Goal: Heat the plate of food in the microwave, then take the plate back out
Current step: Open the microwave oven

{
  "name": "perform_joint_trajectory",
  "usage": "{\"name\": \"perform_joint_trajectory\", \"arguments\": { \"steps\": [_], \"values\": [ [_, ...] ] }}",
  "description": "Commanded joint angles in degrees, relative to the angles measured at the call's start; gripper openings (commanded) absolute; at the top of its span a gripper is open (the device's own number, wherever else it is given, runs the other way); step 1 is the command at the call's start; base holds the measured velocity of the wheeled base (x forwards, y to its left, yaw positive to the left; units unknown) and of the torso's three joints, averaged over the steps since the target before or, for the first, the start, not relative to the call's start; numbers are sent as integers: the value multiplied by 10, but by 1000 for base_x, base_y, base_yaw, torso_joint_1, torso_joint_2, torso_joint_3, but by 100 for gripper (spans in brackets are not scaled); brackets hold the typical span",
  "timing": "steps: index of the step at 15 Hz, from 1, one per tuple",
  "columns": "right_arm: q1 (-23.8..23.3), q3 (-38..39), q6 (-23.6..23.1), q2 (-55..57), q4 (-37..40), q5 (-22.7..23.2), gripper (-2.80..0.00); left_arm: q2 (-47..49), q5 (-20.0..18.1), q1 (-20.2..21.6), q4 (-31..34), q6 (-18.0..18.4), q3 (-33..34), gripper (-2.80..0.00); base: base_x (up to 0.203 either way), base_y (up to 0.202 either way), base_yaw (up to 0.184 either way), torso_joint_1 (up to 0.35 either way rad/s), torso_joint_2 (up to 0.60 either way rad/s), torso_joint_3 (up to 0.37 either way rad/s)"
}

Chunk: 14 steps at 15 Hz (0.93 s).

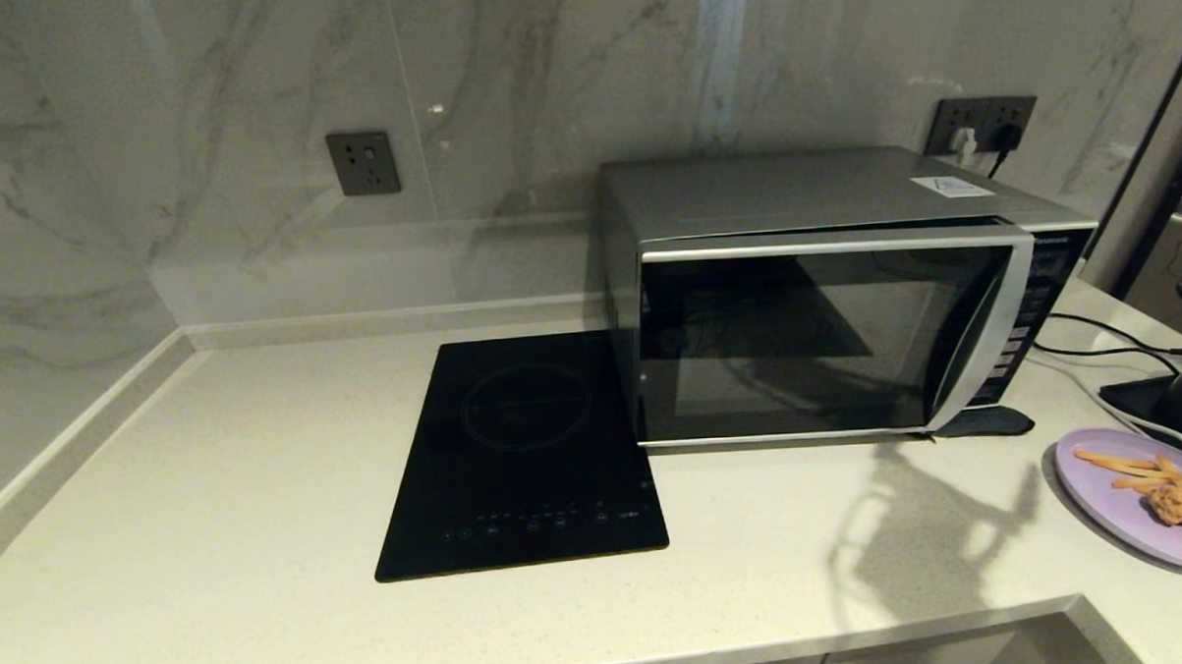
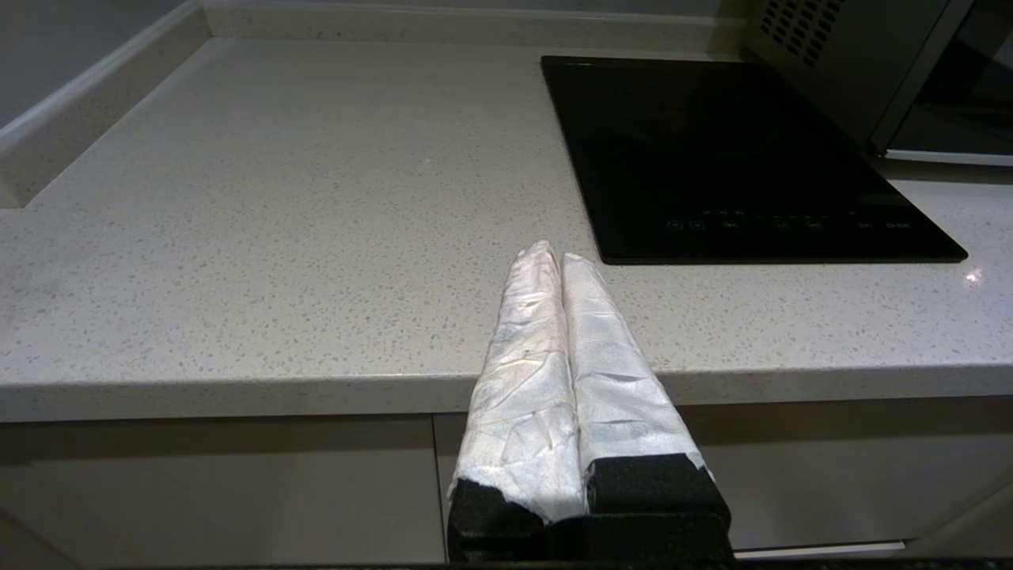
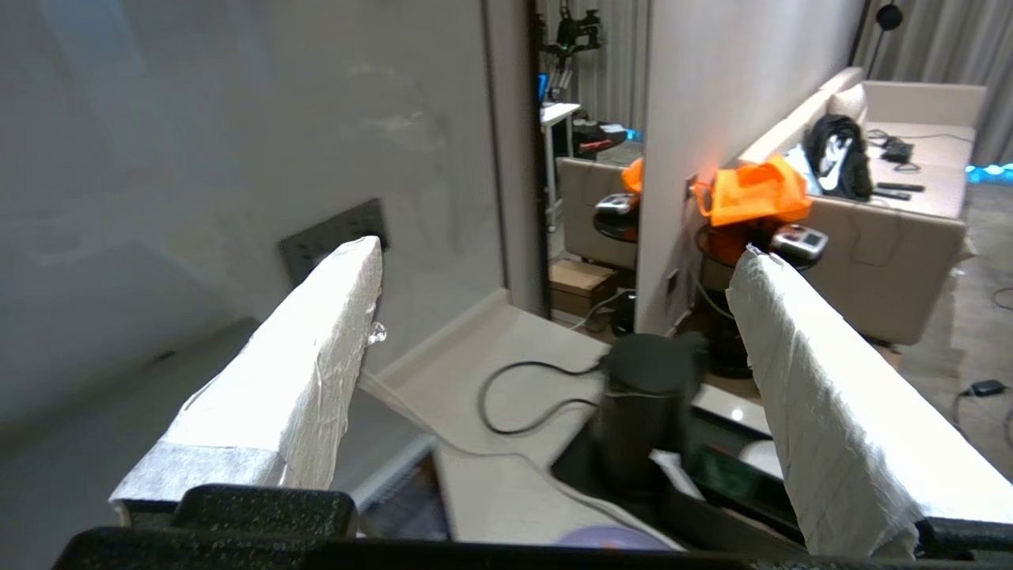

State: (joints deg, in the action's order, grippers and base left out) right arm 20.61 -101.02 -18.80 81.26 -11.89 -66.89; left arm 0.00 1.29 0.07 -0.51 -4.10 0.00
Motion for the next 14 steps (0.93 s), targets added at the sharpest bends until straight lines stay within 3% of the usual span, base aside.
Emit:
{"name": "perform_joint_trajectory", "arguments": {
  "steps": [1, 3, 5, 8, 10, 12, 14],
  "values": [
    [0, 110, -3, -133, 11, -1, 0, 1, 0, 0, 0, 0, 0, -280, 0, 0, 0, 0, 0, 0],
    [2, 187, -4, -221, 70, 13, 0, 1, 0, 0, 0, 0, 0, -280, 0, 0, 0, 0, 0, 0],
    [4, 217, -2, -289, 165, 68, 0, 1, 0, 0, 0, 0, 0, -280, 0, 0, 0, 0, 0, 0],
    [-29, 181, 8, -321, 269, 287, 0, 1, 0, 0, 0, 0, 0, -280, 0, 0, 0, 0, 0, 0],
    [-41, 92, 42, -314, 367, 415, 0, 1, 0, 0, 0, 0, 0, -280, 0, 0, 0, 0, 0, 0],
    [-46, 8, 122, -250, 440, 479, 0, 1, 0, 0, 0, 0, 0, -280, 0, 0, 0, 0, 0, 0],
    [-49, -63, 240, -150, 480, 502, 0, 1, 0, 0, 0, 0, 0, -280, 0, 0, 0, 0, 0, 0]
  ]
}}
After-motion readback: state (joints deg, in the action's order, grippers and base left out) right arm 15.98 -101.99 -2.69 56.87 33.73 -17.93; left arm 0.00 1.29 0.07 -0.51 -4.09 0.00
